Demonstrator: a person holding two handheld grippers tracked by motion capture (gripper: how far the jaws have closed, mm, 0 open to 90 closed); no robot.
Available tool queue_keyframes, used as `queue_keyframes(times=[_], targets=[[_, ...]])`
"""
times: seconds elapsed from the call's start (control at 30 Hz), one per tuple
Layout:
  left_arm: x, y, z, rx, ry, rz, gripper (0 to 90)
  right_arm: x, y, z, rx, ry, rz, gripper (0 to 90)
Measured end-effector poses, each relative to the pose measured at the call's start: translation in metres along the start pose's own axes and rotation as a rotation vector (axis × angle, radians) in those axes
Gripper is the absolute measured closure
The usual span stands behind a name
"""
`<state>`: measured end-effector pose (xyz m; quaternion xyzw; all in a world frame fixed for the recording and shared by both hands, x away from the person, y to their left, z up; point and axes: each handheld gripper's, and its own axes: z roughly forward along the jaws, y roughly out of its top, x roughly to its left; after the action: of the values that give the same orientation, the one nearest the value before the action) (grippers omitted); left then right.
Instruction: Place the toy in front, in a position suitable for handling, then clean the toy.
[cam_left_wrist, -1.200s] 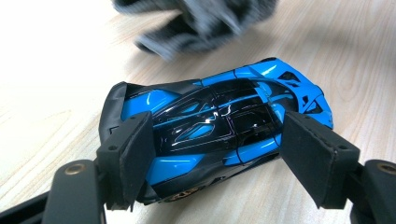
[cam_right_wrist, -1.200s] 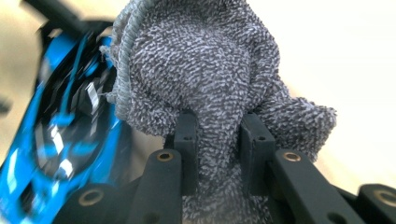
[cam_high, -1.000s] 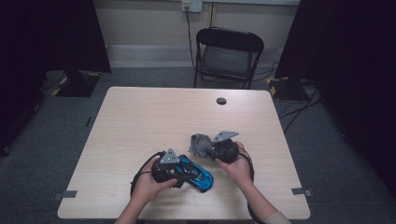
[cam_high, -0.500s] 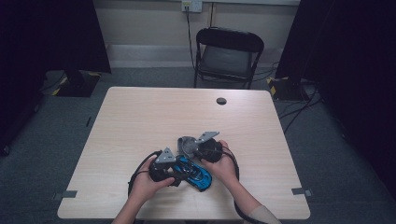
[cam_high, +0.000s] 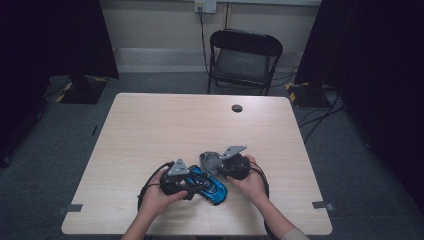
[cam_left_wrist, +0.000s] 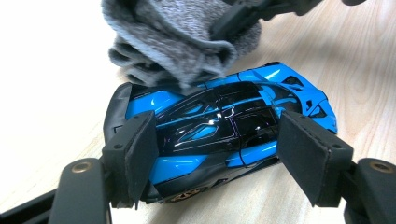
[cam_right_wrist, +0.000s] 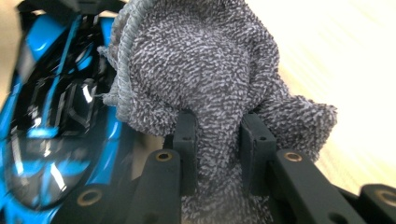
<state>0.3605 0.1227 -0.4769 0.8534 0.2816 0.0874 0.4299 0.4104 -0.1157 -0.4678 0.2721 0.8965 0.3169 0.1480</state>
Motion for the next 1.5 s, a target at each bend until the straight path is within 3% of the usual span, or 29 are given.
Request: queue_keyframes(times=[0.77,1.03,1.27,1.5], targets=[[-0.001,0.001,0.0,0.006,0.001,0.005,28.1,0.005,-0.024,-0.023,0.0,0.036,-0.03,72.1],[-0.002,0.0,0.001,0.003,0.007,0.004,27.7,-0.007,-0.032,-0.034,-0.003,0.017,-0.001,72.1],[-0.003,0.0,0.001,-0.003,0.005,-0.002,26.5,-0.014,-0.02,-0.024,-0.032,-0.01,0.035,72.0],[-0.003,-0.001,0.001,-0.005,0.011,0.004,26.3,-0.009,-0.001,-0.004,-0.038,0.023,0.022,71.9]])
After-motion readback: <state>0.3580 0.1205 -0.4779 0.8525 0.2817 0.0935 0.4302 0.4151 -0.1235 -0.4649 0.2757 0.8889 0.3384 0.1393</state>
